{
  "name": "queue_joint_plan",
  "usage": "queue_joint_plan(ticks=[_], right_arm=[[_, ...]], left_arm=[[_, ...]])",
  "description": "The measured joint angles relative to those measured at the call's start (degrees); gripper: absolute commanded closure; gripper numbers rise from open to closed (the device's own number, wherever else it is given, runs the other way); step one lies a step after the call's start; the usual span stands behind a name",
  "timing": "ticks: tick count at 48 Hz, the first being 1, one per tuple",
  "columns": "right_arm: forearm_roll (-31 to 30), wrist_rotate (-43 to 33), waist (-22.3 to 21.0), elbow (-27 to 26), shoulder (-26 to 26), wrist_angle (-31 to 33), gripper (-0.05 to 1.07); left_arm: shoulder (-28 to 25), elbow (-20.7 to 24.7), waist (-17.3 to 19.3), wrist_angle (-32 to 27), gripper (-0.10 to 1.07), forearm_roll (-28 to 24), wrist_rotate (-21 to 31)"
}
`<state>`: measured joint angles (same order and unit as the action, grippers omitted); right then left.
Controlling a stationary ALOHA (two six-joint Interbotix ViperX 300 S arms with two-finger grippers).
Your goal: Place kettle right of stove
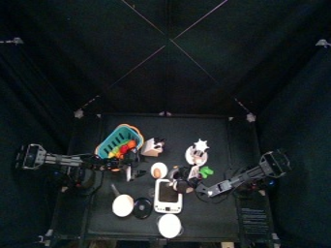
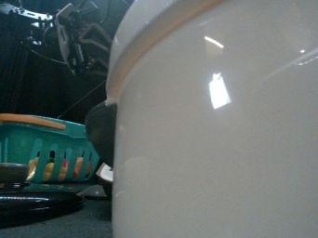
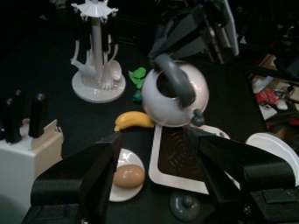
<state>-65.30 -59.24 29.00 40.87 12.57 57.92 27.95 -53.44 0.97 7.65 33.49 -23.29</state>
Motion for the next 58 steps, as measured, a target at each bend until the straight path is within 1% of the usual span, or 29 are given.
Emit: queue_joint_plan(ticks=[5,10,18,21,25,36,39,51,58], right_arm=[[5.19,-1.58,1.49,2.72,0.70,0.09,0.70],[10.99,-2.37,1.67,5.54,0.26,0.00,0.70],[15.38,-2.90,1.41,6.59,-0.44,0.26,0.70],[15.82,-2.90,1.41,6.50,-0.44,0.26,0.69],[15.82,-2.90,1.41,6.42,-0.35,0.26,0.65],[16.44,-2.46,1.58,6.15,1.23,0.44,0.44],[16.35,-2.55,1.58,6.15,2.11,0.88,0.40],[16.17,-2.55,2.37,6.15,4.92,2.90,0.39],[17.49,-2.55,3.08,6.15,5.62,2.90,0.38]], left_arm=[[-0.09,0.00,0.00,0.00,0.05,0.00,0.00],[-0.26,0.00,-0.09,-0.09,0.05,0.00,0.00],[-0.44,-0.53,-0.09,-0.44,0.05,0.44,0.09],[-0.44,-0.53,-0.09,-0.44,0.05,0.79,0.18],[-0.53,-0.53,-0.09,-0.44,0.05,1.23,0.09],[-0.53,-0.62,-0.09,-0.53,0.05,1.41,0.09],[-0.44,-0.62,-0.09,-0.53,0.05,1.32,0.09],[-0.53,-0.62,-0.09,-0.53,0.05,1.41,0.18],[-0.53,-0.62,-0.09,-0.53,0.05,1.49,0.18]])
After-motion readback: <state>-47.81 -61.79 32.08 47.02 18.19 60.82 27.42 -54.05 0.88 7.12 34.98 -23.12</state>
